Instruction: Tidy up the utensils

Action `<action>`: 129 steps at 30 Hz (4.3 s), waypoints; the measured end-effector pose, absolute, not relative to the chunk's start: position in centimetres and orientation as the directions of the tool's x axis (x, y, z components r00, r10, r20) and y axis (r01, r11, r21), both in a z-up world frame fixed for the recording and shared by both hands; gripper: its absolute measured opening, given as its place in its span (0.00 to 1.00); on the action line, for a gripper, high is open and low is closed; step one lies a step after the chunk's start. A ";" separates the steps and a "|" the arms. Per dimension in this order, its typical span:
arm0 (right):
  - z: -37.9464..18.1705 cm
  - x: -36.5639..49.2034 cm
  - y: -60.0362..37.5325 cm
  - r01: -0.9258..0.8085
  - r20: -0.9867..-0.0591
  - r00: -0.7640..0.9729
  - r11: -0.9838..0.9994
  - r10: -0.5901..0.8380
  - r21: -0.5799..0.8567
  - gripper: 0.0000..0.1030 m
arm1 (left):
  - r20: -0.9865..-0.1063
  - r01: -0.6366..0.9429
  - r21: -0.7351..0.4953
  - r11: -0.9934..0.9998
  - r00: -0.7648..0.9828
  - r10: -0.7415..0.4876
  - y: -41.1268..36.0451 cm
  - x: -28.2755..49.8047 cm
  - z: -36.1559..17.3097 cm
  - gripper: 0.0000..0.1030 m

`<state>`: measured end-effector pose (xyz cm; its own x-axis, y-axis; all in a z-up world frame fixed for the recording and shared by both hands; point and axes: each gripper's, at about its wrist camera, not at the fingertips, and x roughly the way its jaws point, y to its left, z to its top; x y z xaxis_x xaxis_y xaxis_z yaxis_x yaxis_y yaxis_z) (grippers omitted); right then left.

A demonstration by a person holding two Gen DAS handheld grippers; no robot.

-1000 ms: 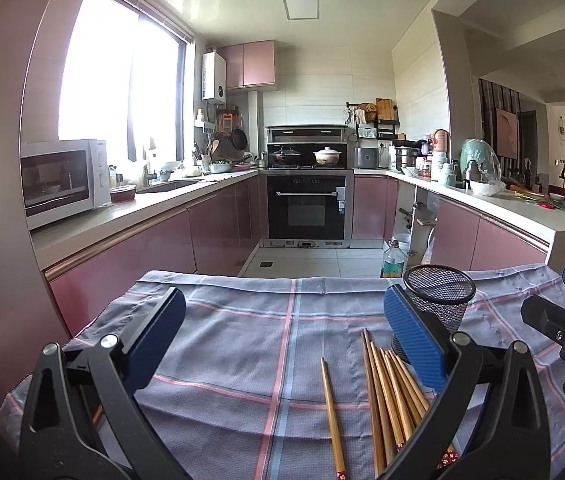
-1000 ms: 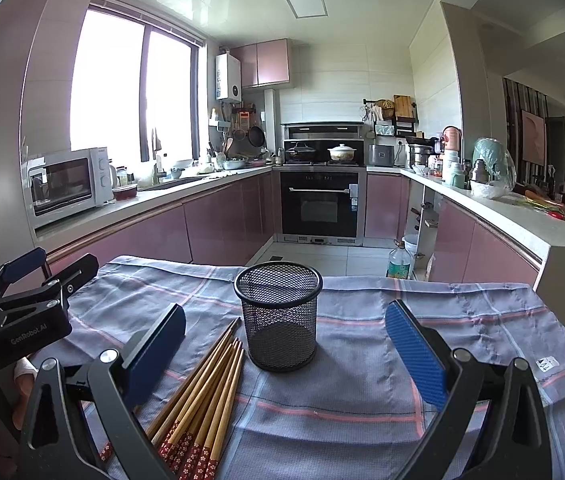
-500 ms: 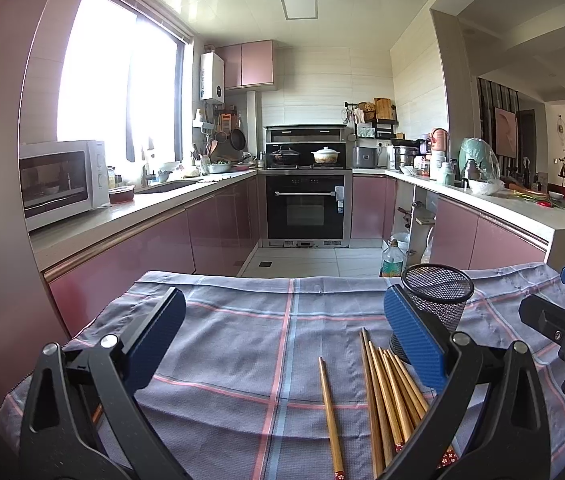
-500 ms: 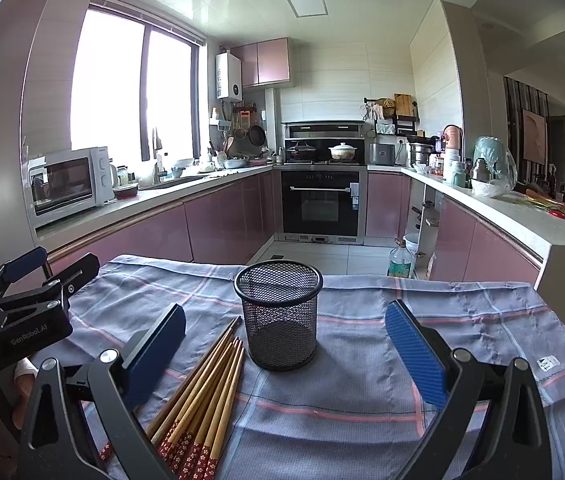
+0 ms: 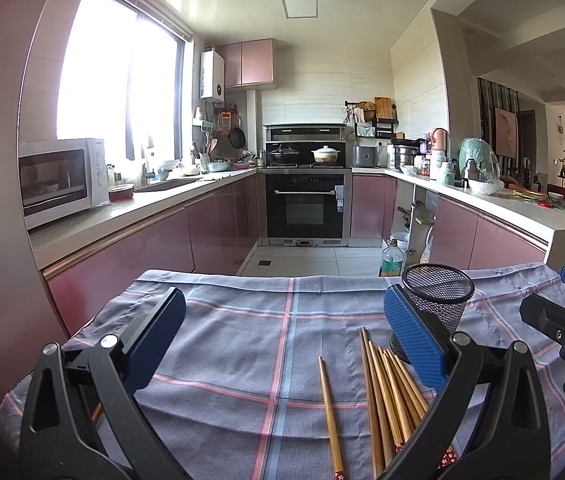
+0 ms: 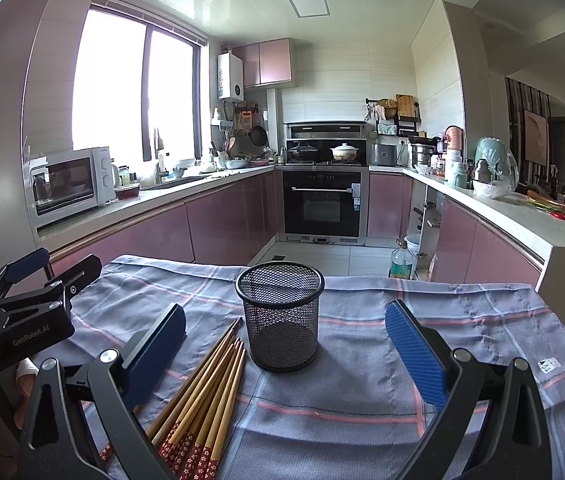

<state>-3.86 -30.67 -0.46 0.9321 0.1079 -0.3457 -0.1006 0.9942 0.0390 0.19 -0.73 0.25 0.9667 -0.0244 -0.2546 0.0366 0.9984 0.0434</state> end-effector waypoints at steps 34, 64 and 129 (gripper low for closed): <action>-7.4 1.3 -27.4 -0.294 -0.715 0.639 0.949 0.283 0.113 0.49 | -0.462 0.123 0.074 0.990 0.884 -0.076 0.1 3.8 -3.6 0.95; -9.8 7.1 -25.1 -0.335 -0.852 0.472 0.940 0.225 0.063 0.06 | -0.581 0.207 0.036 0.978 0.800 -0.149 0.3 5.6 -6.6 0.82; 2.0 13.6 -32.5 -0.213 -0.524 0.809 0.964 0.267 0.162 0.05 | -0.749 0.323 0.028 0.946 0.633 -0.194 -3.1 8.6 -10.1 0.37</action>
<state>13.59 -32.47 2.04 0.8088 0.2668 -0.5240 -0.2126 0.9635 0.1625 8.65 -3.07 -10.11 0.6331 -0.1940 -0.7494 0.3228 0.9461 0.0278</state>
